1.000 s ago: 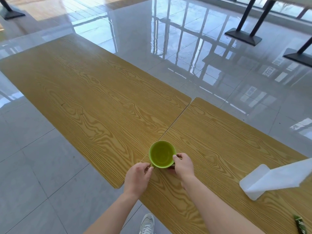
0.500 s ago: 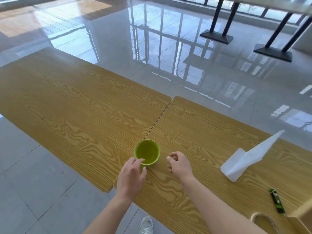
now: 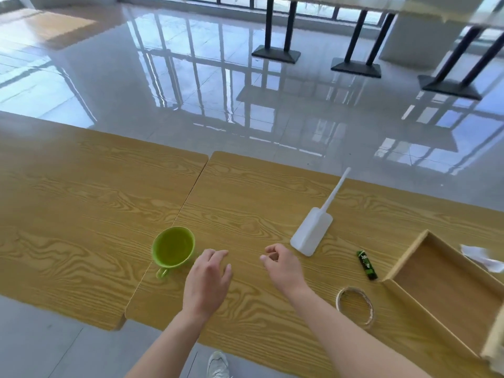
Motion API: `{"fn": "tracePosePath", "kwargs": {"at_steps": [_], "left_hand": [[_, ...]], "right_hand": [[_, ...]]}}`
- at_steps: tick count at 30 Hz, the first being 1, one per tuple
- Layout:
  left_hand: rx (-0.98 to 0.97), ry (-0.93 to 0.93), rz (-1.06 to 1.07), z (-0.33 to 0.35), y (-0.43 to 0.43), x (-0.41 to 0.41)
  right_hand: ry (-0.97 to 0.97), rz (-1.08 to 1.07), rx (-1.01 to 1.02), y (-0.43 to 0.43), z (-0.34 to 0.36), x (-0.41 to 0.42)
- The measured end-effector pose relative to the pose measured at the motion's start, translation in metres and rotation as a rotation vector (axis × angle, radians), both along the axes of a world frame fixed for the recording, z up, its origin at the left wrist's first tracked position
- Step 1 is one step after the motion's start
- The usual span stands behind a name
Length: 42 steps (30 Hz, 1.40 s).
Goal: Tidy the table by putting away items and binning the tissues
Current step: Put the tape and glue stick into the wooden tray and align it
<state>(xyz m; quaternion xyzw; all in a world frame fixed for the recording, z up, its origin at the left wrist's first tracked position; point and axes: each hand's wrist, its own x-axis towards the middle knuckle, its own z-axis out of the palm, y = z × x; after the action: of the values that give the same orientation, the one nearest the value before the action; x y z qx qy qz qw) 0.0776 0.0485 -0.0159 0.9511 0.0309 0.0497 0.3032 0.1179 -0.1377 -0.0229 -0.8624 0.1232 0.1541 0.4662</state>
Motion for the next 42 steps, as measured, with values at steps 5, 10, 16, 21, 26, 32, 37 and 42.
{"fn": "tracePosePath", "kwargs": {"at_steps": [5,10,16,21,26,32,37,42], "left_hand": [[-0.036,0.016,-0.095,0.004,-0.053,0.004],[-0.079,0.002,-0.167,0.008,-0.099,0.010],[-0.194,-0.021,-0.140,0.025,-0.145,0.040],[-0.264,-0.003,-0.101,0.047,-0.170,0.073],[-0.300,0.024,-0.089,0.059,-0.184,0.091],[-0.293,-0.080,-0.162,0.063,-0.184,0.088],[-0.289,-0.112,-0.241,0.059,-0.172,0.077],[-0.283,-0.095,-0.272,0.060,-0.163,0.067]], "right_hand": [[-0.010,-0.086,-0.063,-0.066,0.004,-0.013],[-0.013,-0.228,-0.091,-0.133,0.005,-0.029],[-0.123,-0.322,-0.433,-0.220,0.004,-0.048],[0.097,-0.129,-0.664,-0.274,-0.013,-0.059],[0.077,-0.042,-0.702,-0.284,-0.030,-0.074],[0.005,-0.048,-0.709,-0.280,-0.031,-0.107],[0.026,-0.036,-0.705,-0.265,-0.032,-0.132],[0.084,-0.034,-0.698,-0.248,-0.029,-0.144]]}}
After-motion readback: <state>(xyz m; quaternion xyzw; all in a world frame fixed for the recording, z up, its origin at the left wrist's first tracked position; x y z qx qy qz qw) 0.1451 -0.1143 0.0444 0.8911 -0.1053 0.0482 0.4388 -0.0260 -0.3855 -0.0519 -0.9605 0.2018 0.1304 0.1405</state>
